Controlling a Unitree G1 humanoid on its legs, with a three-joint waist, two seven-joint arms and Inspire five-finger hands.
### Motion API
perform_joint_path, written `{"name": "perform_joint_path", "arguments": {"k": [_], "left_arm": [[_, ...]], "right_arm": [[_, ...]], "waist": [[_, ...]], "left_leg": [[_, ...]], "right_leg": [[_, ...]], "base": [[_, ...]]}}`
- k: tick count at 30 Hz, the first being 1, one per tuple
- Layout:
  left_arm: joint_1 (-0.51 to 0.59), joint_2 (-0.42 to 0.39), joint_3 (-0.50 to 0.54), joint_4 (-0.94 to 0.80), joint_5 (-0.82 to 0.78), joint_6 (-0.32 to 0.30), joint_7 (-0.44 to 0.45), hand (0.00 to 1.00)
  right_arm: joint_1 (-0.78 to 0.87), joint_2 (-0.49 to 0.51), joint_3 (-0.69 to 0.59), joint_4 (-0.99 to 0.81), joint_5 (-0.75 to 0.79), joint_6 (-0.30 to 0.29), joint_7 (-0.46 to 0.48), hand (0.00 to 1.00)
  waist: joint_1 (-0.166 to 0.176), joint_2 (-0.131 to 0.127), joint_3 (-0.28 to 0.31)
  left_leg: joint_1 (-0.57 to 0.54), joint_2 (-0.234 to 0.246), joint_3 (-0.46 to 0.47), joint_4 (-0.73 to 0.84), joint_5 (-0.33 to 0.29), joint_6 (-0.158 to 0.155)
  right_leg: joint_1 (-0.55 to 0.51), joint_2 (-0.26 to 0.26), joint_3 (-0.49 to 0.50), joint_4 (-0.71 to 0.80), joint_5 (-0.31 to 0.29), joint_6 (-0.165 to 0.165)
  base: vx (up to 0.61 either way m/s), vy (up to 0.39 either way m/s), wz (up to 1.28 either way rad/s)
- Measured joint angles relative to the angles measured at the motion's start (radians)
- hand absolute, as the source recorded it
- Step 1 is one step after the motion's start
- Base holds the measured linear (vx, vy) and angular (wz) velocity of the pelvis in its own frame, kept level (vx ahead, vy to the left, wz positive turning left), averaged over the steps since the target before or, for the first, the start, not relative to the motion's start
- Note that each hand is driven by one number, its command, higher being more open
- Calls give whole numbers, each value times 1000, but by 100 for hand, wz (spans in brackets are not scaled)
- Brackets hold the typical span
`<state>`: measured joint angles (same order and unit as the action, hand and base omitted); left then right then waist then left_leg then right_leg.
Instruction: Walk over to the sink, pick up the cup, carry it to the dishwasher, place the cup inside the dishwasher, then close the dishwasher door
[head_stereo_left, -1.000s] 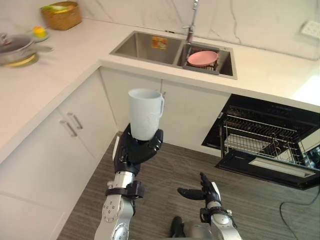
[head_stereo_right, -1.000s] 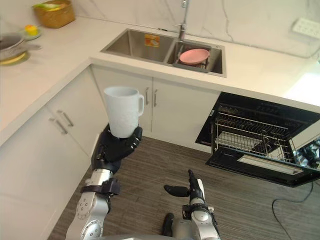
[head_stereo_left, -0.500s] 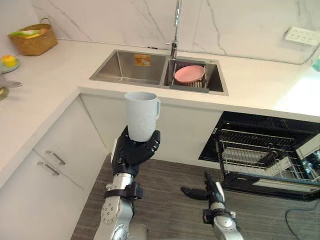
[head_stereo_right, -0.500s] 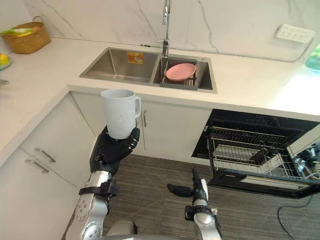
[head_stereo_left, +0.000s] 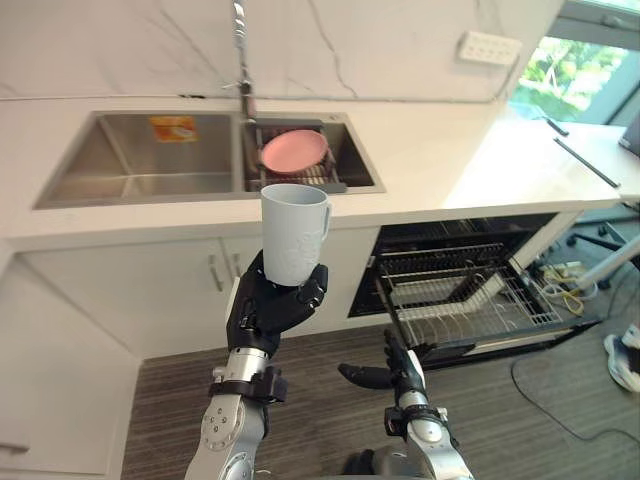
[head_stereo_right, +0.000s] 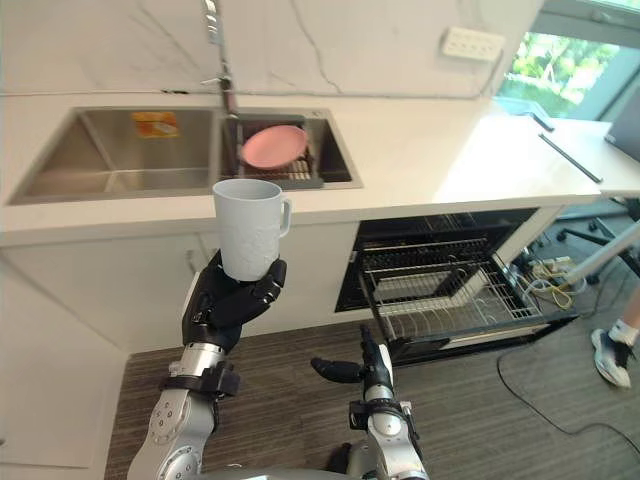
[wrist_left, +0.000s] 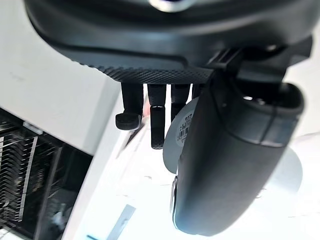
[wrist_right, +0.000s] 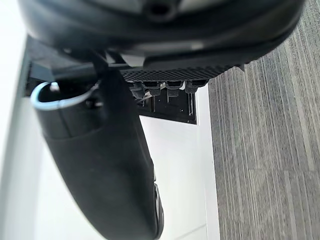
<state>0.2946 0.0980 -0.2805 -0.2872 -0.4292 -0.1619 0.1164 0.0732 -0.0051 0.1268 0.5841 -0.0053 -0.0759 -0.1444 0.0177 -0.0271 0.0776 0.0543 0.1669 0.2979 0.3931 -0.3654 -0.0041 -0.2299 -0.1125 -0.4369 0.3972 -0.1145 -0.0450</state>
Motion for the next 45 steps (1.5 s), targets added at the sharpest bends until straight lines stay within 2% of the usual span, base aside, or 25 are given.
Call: {"name": "perform_joint_path", "arguments": {"k": [2, 4, 6, 7, 8, 9, 10, 11, 12, 13, 14, 15, 16, 17, 19, 22, 28, 33, 38, 45], "left_arm": [[1, -11, 0, 32, 1, 6, 0, 0], [-17, -27, -5, 52, 10, 9, -11, 0], [-21, -43, 0, 47, 19, 5, -13, 0], [-22, -45, 17, 46, 19, 4, -13, 0], [-22, -44, 25, 46, 19, 4, -13, 0], [-20, -43, 40, 47, 19, 4, -12, 0], [-28, -41, 43, 46, 19, 3, -12, 0], [-32, -41, 43, 46, 19, 3, -12, 0], [-36, -42, 45, 46, 20, 3, -11, 0], [-34, -42, 47, 46, 20, 3, -7, 0], [-34, -45, 49, 46, 20, 2, -7, 0], [-29, -34, 60, 47, 22, 1, -3, 0], [-30, -26, 65, 47, 23, 1, 4, 0], [-37, -21, 68, 46, 23, 0, 12, 0], [-31, -19, 71, 38, 23, -1, 19, 0], [10, 0, 46, -27, 28, -2, 25, 0], [8, 1, -32, -58, 40, -5, 25, 0], [7, -2, -41, -59, 78, -5, 25, 0], [8, -2, -20, -63, 107, -5, 28, 0], [7, 0, 87, -72, 159, -6, 43, 0]], "right_arm": [[3, -18, -1, -4, -3, 5, 2, 100], [32, -40, 0, -26, 2, 7, 8, 100], [60, -31, 2, -41, 3, 7, 10, 100], [69, -30, 18, -60, 5, 7, 11, 100], [69, -29, 21, -69, 8, 9, 12, 100], [79, -26, 29, -87, 14, 13, 12, 100], [76, -24, 25, -105, 14, 13, 7, 100], [72, -24, 18, -110, 15, 13, -3, 100], [59, -24, -5, -115, 21, 13, -16, 100], [49, -36, -13, -118, 22, 10, -20, 100], [46, -47, -12, -122, 22, 5, -19, 100], [32, -49, -2, -122, 21, -2, -19, 100], [33, -42, -1, -132, 21, -4, -19, 100], [26, -33, -1, -148, 20, -9, -19, 100], [10, -20, 4, -185, 20, -14, -15, 100], [33, 11, 14, -289, 20, -30, -6, 100], [111, 10, 17, -385, 21, -35, 5, 100], [181, 7, 18, -505, 21, -35, 12, 100], [220, 2, 39, -604, 21, -47, 33, 100], [248, -10, 44, -712, 53, -62, 84, 100]], "waist": [[0, 19, 0], [-6, 23, 3], [-3, 32, 5], [-4, 44, 6], [-2, 46, 6], [13, 41, 7], [27, 41, 7], [33, 36, 11], [43, 26, 18], [46, 27, 20], [47, 36, 20], [52, 27, 23], [44, 21, 23], [38, 1, 22], [51, -11, 23], [51, -17, 19], [40, -29, 11], [15, -30, 10], [14, -34, 8], [6, -41, 2]], "left_leg": [[33, 19, -27, 19, 25, -27], [26, 35, -85, 102, 44, -52], [10, 53, -91, 197, 65, -54], [-21, 73, -94, 300, 91, -57], [-44, 79, -96, 357, 120, -53], [-88, 73, -111, 430, 110, -64], [-142, 49, -135, 410, 25, -62], [-170, 30, -155, 382, 0, -54], [-220, -8, -198, 304, -25, -49], [-238, -40, -268, 166, -1, -62], [-235, -45, -307, 77, 43, -64], [-202, -61, -296, 35, 150, -33], [-198, -75, -293, 25, 154, -26], [-193, -90, -285, 22, 156, -21], [-180, -108, -257, 9, 158, -14], [-153, -125, -226, -34, 163, 4], [-139, -115, -169, -56, 164, 6], [-111, -112, -137, -80, 164, 7], [-75, -113, -94, -105, 164, 7], [-55, -116, -65, -106, 161, 10]], "right_leg": [[57, 47, 29, -62, 0, -1], [144, 83, 41, -130, 0, 0], [183, 107, 50, -170, 1, 7], [218, 124, 69, -213, 11, 14], [235, 127, 79, -234, 20, 13], [256, 115, 104, -262, 31, 22], [258, 96, 117, -275, 37, 32], [259, 83, 120, -279, 41, 38], [260, 55, 132, -280, 46, 46], [261, 35, 145, -276, 50, 56], [264, 37, 157, -274, 50, 68], [287, 27, 193, -285, 48, 101], [287, 13, 200, -290, 48, 101], [288, -2, 209, -295, 49, 103], [285, -23, 225, -301, 56, 107], [277, -42, 252, -301, 57, 111], [249, -32, 313, -317, 73, 137], [246, -26, 354, -328, 80, 146], [247, -25, 402, -337, 90, 149], [247, -25, 449, -357, 112, 159]], "base": [[326, -81, -51], [332, -51, -34], [239, 17, -27], [148, 59, -26], [185, 101, -41], [167, 134, -41], [157, 146, -34], [128, 186, -21], [98, 241, -19], [87, 267, -27], [109, 374, -44], [98, 303, -30], [98, 288, -17], [55, 167, -7], [37, 148, -19], [3, 80, -23], [13, -6, -33], [20, -5, -26], [-10, 16, -28], [-38, 14, -18]]}}
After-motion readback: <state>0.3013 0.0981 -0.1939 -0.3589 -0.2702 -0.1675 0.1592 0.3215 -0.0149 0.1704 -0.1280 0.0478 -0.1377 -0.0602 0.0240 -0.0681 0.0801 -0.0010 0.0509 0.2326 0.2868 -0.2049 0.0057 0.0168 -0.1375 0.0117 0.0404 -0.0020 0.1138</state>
